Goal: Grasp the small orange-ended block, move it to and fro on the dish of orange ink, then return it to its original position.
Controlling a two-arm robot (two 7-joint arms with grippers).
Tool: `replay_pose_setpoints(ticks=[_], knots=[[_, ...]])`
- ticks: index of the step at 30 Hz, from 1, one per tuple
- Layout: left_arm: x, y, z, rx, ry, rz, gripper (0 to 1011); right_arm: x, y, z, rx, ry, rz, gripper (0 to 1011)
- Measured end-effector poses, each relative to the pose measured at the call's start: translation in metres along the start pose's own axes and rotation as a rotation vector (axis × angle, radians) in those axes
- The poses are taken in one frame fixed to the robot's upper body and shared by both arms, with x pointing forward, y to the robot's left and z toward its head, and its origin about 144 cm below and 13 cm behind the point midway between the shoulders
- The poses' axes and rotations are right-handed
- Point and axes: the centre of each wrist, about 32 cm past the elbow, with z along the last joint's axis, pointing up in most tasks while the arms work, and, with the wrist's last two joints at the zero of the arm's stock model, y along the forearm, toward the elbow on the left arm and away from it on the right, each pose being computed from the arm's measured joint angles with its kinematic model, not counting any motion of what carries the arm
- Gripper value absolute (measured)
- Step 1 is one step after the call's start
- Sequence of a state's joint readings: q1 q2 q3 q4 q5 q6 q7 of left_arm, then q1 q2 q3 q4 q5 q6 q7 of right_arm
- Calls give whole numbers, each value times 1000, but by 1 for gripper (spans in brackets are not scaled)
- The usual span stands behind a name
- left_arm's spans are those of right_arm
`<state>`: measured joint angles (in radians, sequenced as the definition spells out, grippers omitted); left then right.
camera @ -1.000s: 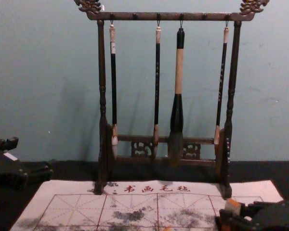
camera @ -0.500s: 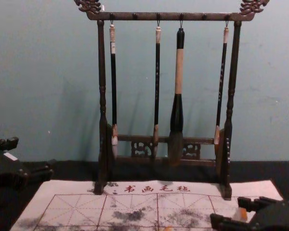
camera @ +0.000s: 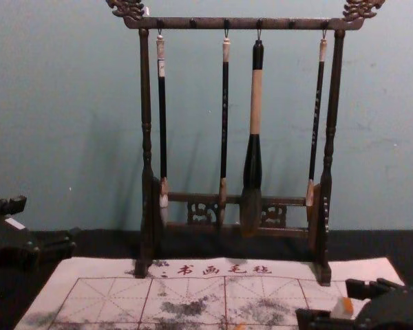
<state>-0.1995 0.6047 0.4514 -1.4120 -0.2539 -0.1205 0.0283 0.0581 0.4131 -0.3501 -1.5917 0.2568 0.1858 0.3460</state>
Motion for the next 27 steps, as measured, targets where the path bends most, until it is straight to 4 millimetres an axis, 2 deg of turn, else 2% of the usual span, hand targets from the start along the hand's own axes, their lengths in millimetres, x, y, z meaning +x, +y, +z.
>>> replay_pose_setpoints(ticks=[10,15,21,27], knots=[[0,0,0,0,0,0,1001,3,-4,13,102,-29,-17,1002],[0,0,0,0,0,0,1001,7,-10,18,171,-39,-83,1002],[0,0,0,0,0,0,1001,13,-13,5,222,-65,-219,1002],[0,0,0,0,0,0,1001,14,-10,-18,208,-84,-302,1002]])
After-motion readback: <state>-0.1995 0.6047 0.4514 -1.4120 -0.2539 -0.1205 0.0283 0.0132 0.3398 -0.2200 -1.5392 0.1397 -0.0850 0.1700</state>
